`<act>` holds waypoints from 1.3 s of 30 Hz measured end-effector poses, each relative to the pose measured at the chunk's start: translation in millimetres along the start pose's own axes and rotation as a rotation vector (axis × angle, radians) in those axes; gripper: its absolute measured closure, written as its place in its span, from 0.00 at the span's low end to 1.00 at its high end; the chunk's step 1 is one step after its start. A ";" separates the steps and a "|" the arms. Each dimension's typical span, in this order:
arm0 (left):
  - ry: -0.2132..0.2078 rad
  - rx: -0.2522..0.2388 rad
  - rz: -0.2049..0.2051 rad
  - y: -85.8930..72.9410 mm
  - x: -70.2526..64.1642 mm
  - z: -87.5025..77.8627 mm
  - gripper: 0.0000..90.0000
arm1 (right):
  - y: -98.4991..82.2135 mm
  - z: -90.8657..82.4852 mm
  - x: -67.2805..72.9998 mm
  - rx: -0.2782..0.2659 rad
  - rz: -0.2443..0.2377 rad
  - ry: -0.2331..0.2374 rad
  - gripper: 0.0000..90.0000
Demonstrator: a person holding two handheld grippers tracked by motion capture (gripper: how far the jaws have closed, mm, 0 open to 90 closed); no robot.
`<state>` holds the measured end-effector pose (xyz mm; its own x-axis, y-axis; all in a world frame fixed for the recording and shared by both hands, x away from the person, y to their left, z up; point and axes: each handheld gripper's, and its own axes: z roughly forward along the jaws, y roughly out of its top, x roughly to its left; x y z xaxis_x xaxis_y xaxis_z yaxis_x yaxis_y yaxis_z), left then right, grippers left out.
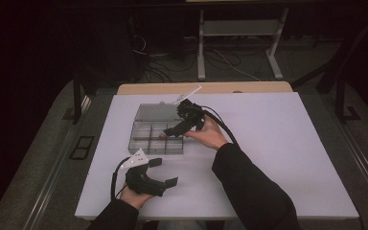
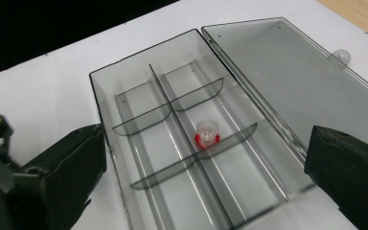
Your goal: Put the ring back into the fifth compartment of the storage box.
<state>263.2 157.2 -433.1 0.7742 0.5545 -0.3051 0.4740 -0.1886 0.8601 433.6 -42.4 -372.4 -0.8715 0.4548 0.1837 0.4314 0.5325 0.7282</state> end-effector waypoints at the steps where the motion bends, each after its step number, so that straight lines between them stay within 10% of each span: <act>1: 0.000 -0.001 -0.002 0.0 -0.1 0.1 0.00 | -1.5 -3.2 0.5 -0.002 0.006 -0.003 0.00; 39: 0.006 0.002 -0.005 -0.7 0.0 1.4 0.00 | -78.0 -107.4 6.2 -0.039 0.035 -0.097 0.00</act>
<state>263.5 156.1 -434.2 0.7692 0.5605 -0.3070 0.4790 -0.1878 0.8575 369.5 -157.8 -357.1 -0.8283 0.5408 0.1462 0.4503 0.4874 0.7481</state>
